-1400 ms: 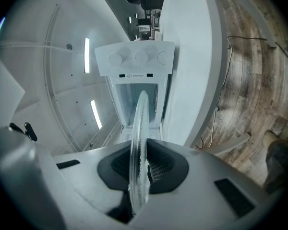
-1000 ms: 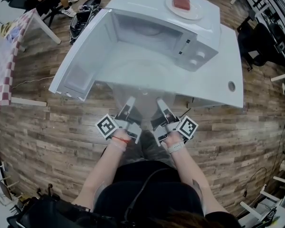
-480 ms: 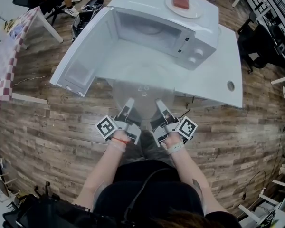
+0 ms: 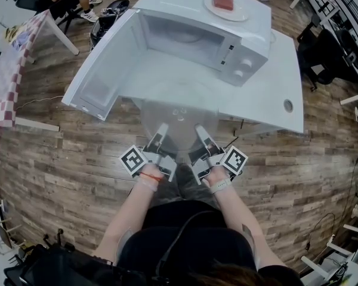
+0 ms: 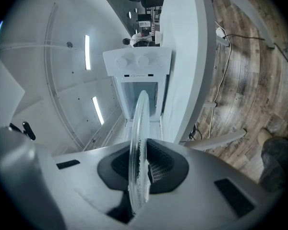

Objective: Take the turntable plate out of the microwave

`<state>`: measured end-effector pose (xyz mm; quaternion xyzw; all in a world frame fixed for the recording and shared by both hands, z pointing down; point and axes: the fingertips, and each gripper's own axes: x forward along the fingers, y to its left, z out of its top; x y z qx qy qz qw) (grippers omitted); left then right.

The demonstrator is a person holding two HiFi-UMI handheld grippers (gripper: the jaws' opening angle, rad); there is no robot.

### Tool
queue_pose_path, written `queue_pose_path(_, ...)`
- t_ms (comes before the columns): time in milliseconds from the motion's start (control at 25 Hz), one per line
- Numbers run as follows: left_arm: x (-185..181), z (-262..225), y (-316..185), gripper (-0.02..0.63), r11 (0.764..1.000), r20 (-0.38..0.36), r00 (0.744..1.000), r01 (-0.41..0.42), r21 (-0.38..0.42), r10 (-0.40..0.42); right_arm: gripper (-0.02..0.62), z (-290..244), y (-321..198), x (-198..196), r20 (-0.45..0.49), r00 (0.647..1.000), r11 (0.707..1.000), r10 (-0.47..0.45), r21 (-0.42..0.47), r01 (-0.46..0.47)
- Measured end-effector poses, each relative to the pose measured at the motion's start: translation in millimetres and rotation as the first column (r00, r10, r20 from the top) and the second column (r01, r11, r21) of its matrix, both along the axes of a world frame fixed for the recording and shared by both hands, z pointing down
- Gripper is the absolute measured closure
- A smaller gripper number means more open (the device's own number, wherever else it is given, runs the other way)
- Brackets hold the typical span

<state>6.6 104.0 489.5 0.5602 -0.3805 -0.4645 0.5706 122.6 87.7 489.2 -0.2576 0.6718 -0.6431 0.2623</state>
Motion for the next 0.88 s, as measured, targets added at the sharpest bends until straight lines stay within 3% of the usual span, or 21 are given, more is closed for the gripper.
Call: queue_pose_path(880,0.5,-2.8,-0.6,0.575,1.0,-0.002,1.0,-0.009,0.003,0.009,0.556,-2.0,0.5,0.5,0.008,1.0,1.0,0.01,0.005,-0.01)
